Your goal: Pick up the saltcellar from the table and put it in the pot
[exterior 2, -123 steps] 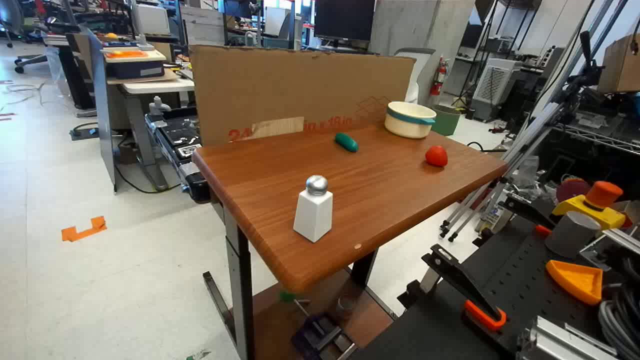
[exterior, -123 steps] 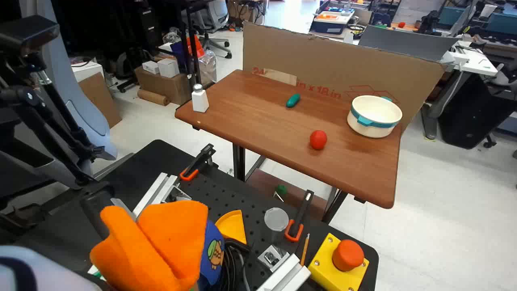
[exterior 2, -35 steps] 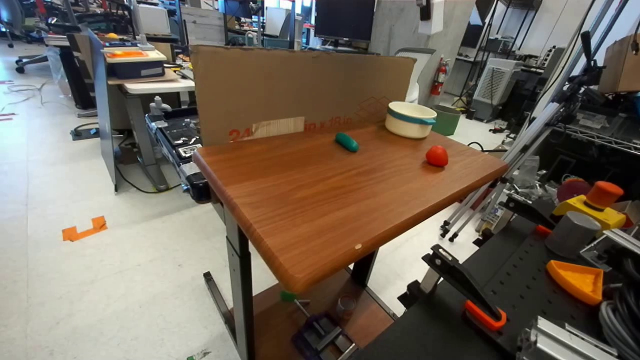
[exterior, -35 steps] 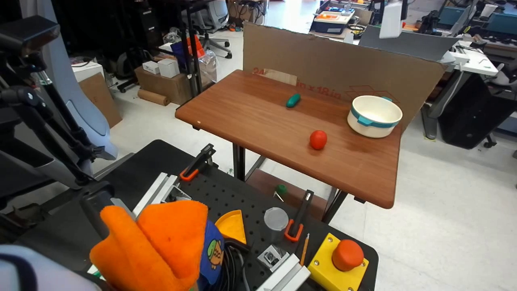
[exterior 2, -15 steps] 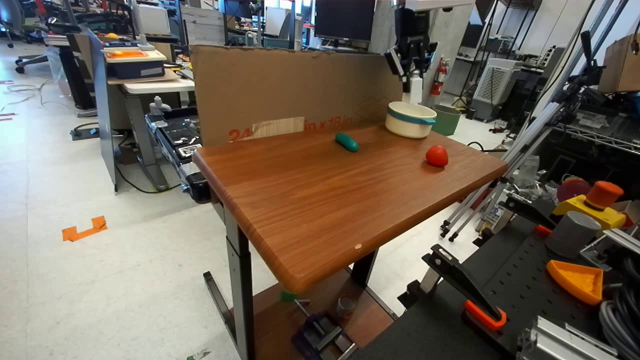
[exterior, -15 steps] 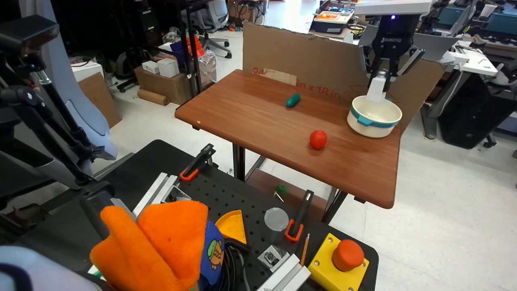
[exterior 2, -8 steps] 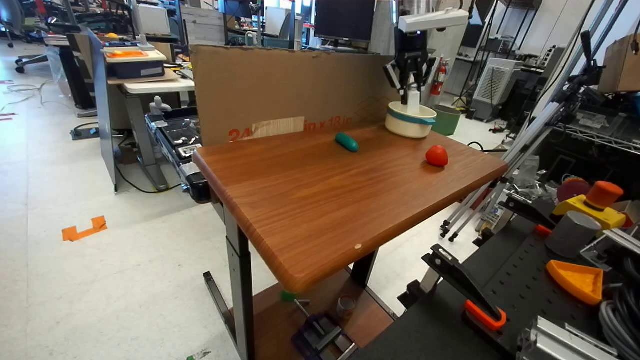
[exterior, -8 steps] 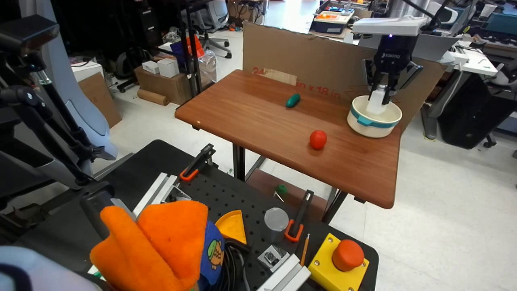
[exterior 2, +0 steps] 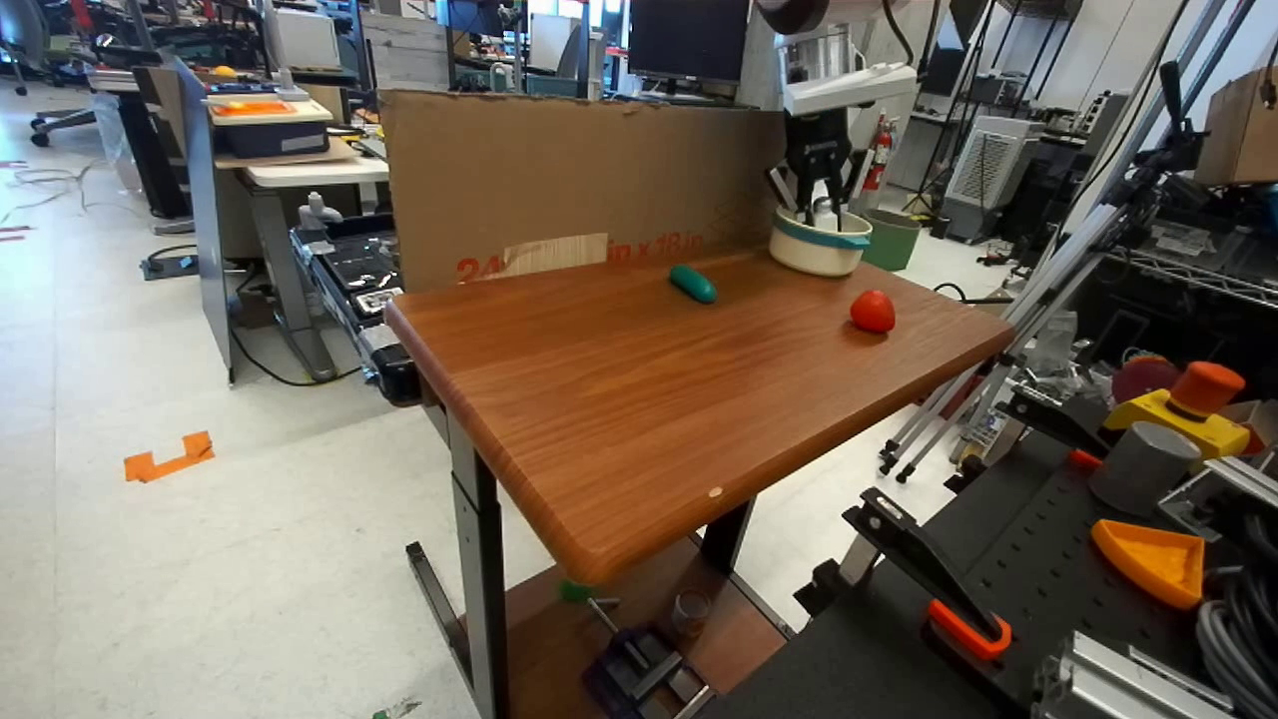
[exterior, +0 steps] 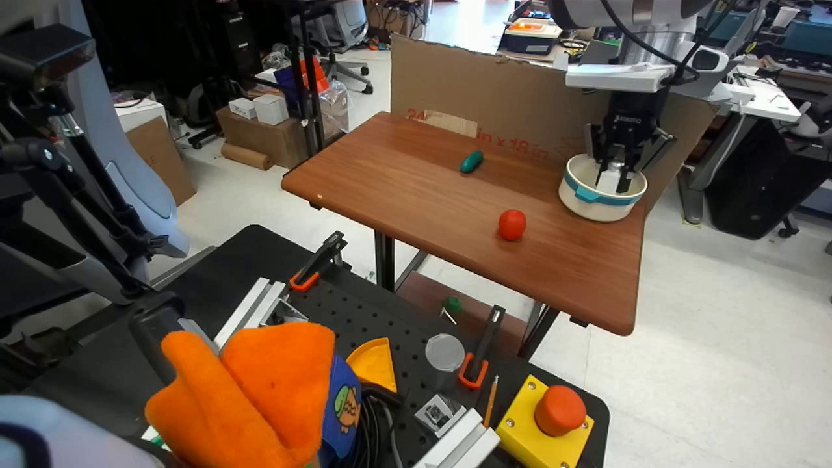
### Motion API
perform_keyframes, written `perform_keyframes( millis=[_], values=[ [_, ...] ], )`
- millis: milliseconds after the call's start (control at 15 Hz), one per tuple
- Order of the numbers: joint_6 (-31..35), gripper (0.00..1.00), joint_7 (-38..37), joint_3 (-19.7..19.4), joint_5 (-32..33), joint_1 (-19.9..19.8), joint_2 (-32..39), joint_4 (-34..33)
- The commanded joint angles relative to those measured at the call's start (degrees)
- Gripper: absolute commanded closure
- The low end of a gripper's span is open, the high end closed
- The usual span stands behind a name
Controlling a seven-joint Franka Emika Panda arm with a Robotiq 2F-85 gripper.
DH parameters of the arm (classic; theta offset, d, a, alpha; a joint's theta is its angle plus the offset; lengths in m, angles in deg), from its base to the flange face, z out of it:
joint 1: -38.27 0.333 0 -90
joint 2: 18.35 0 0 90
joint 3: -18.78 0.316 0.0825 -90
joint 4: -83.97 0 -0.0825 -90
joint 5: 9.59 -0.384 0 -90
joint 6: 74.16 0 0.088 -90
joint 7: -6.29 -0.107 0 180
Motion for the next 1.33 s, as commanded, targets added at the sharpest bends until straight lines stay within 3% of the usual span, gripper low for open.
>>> perform_keyframes(
  millis=[0, 200, 333, 733, 800, 1000, 1267],
  values=[
    [-3.84, 0.25, 0.47, -0.37, -0.98, 0.55, 2.51, -4.15],
    [-7.12, 0.06, 4.77, 1.25, -1.32, 0.67, 0.03, -1.3],
    [-7.15, 0.0, 8.82, 2.7, -1.6, 0.89, -4.22, 3.3],
    [-5.14, 0.0, 18.44, 5.6, -1.61, 1.48, -21.25, 20.45],
    [-6.48, 0.0, 15.41, 4.41, -0.84, 1.98, -13.89, 11.74],
    [-6.49, 0.0, 17.04, 4.99, -0.8, 1.99, -19.72, 17.5],
    [-6.22, 0.0, 17.28, 5.01, -0.78, 1.98, -20.3, 19.17]
  ],
)
